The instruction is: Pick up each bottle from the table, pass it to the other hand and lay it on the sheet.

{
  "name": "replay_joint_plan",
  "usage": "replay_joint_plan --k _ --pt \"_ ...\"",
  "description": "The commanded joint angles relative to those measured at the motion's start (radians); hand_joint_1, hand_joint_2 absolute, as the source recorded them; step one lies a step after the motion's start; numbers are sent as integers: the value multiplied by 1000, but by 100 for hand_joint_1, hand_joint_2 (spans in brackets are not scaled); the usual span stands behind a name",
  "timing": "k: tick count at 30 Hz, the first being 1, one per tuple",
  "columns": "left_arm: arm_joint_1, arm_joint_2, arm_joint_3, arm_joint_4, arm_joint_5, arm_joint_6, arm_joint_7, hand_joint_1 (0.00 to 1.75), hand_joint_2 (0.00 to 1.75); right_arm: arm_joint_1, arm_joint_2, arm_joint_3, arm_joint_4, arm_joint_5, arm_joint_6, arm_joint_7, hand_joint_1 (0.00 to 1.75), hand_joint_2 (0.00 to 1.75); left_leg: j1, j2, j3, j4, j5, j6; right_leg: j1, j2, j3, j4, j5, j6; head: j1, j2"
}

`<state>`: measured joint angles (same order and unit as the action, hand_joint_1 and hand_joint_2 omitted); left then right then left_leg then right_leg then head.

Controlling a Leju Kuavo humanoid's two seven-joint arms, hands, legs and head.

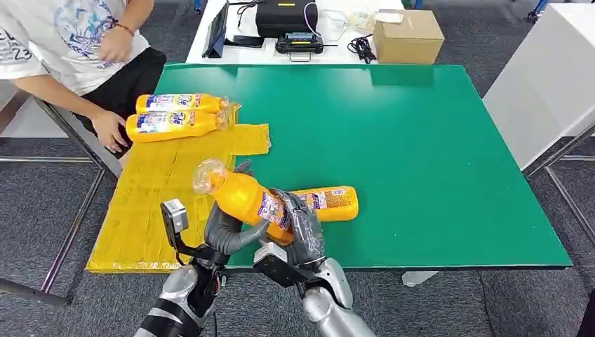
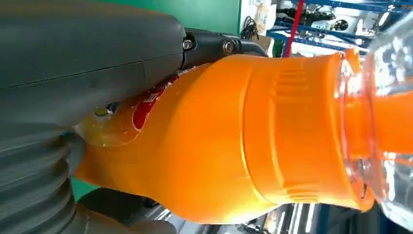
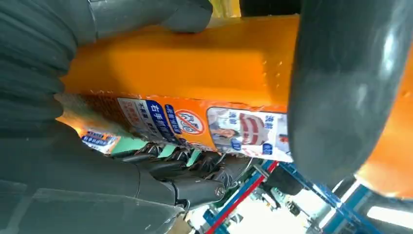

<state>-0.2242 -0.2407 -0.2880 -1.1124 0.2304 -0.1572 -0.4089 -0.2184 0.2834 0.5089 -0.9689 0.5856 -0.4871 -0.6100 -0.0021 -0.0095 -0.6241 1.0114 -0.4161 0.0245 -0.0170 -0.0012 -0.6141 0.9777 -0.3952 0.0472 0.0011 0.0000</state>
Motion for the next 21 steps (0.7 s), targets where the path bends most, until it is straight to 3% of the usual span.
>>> replay_joint_plan --k 1,2,7,8,9,21 --pt "-55 18 -34 71 -13 1 -20 0 175 -72 4 100 162 -17 35 -3 175 175 1 1 6 -1 -2 -2 2 1 6 -1 -2 -2 0 0" --pt "-52 19 -33 64 -19 2 -25 12 175 -72 6 96 160 -30 37 -8 175 175 1 1 4 -1 -1 -1 1 1 4 -1 -1 -2 0 0" --pt "-51 18 -33 64 -19 2 -25 12 175 -74 6 96 159 -30 38 -8 175 175 1 1 3 0 -1 -1 1 0 3 -1 -1 -2 0 0" --pt "-51 18 -33 64 -19 2 -25 162 175 -74 6 96 159 -30 38 -8 175 175 1 1 6 0 -2 -2 1 1 6 -1 -2 -2 0 0" --pt "-48 17 -33 59 -24 6 -30 175 175 -73 3 97 154 -32 41 -7 175 175 1 1 4 0 -2 -1 1 0 4 -1 -1 -2 0 0" --pt "-38 15 -17 42 -44 17 -44 175 175 -68 0 95 138 -46 45 2 175 175 1 0 5 0 -2 -2 1 0 5 -1 -2 -2 0 0"
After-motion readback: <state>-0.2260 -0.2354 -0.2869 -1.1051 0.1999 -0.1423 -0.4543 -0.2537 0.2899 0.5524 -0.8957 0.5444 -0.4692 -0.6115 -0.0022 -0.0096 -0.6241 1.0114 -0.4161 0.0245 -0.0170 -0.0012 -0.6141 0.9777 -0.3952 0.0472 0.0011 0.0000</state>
